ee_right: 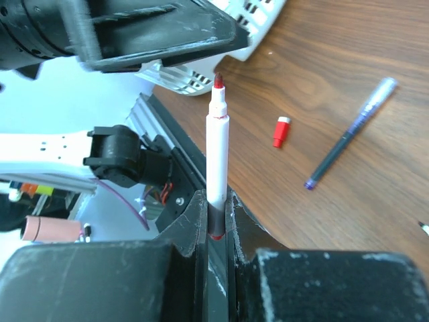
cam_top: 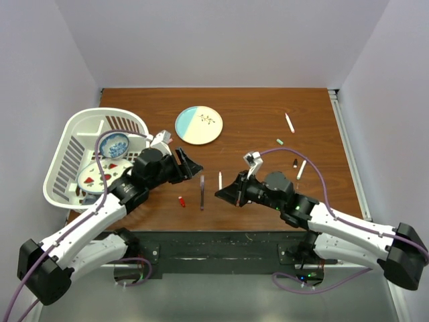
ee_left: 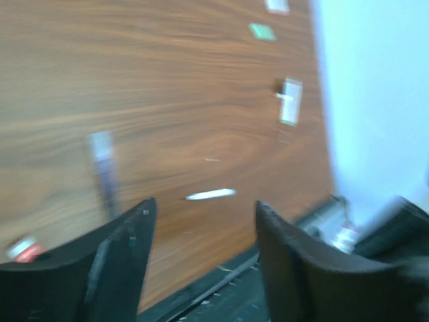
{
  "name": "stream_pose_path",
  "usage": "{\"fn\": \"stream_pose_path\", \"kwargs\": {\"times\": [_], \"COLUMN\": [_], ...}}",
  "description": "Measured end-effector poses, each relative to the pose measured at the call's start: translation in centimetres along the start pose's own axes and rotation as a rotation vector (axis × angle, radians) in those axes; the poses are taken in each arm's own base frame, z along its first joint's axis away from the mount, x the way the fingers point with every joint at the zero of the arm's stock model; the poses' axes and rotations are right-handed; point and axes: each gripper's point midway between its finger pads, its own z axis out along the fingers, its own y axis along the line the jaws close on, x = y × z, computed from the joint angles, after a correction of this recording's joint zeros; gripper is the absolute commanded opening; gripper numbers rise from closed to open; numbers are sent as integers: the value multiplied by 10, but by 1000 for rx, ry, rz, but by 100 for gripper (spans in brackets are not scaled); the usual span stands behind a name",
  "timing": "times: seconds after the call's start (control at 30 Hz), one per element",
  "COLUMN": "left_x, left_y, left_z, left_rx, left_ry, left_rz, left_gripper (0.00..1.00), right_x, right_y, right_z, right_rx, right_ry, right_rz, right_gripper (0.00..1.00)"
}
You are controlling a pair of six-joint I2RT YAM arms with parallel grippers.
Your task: Insert the pens into the pen caps
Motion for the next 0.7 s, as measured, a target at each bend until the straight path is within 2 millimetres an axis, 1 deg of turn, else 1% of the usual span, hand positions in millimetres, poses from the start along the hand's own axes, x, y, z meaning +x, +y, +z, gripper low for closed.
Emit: {"fn": "stream_pose_path", "kwargs": {"times": [0.1,0.2,0.3,0.37,0.47,0.53,0.6,0.7], "left_x": [2,11,25,34,47,54,61,67], "left_y": [39,75,105,121,142,151,156,158], "left_z": [-5,-11,-16,-18,-20,-18,-15,-11], "left_rx": [-221,-411,-567,-653,-765,-812,-840,-849], "left_ry": [-12,6,45,75,129,160,189,217], "left_rz": [-52,-86,-103,-108,-104,-101,-94,-91], "left_gripper": [54,51,47,46,46,45,45,45], "right_x": [0,-2,-5,-6,-4,-2,-1,-1], "right_y": [-4,-5,-5,-6,-10,-12,-14,-18], "right_z": [-5,-9,-11,-12,-13,-13,-13,-14], "right_rx": [19,33,36,43,57,66,76,91], "right_ry": [-9,-22,-33,-38,-36,-30,-25,-30], "right_rz": [0,0,-1,-2,-1,-2,-4,-7], "right_gripper": [0,0,0,0,0,0,0,0]}}
